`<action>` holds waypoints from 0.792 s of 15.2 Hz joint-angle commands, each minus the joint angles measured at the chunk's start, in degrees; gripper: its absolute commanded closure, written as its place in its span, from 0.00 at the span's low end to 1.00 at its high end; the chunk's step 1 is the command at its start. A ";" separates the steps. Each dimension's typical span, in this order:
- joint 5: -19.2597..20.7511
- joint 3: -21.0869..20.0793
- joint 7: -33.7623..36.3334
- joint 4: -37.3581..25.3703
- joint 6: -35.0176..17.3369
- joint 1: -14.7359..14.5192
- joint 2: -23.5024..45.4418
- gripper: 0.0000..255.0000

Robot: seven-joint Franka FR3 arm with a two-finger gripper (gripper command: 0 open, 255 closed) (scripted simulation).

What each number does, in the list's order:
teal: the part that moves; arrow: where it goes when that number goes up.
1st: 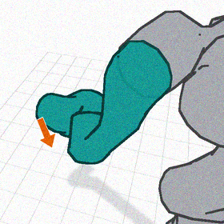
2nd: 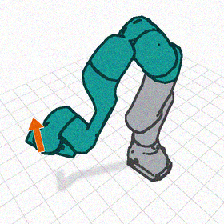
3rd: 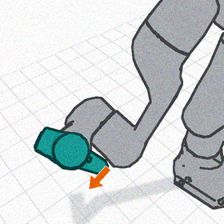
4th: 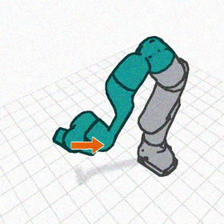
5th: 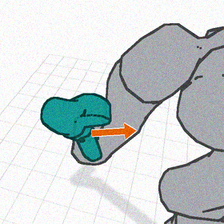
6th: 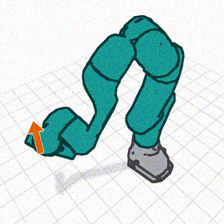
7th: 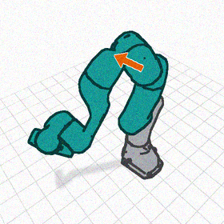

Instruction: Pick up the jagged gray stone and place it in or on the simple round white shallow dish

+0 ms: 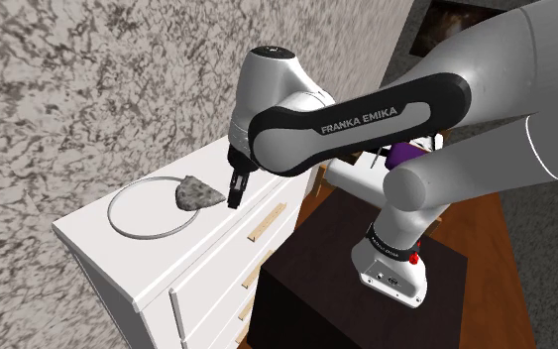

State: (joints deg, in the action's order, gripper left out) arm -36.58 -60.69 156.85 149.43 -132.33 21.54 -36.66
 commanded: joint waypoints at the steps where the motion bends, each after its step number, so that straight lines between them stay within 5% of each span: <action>1: 0.00 0.00 0.00 0.00 0.00 0.00 0.00 1.00; 9: 0.00 0.00 0.00 0.00 0.00 0.00 0.00 1.00; 10: 0.00 0.00 0.00 0.00 0.00 0.00 0.00 0.00; 12: 1.23 -0.70 0.80 -4.36 2.16 1.93 2.24 0.00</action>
State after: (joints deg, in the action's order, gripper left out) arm -35.67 -61.58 157.34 146.57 -131.46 23.31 -34.76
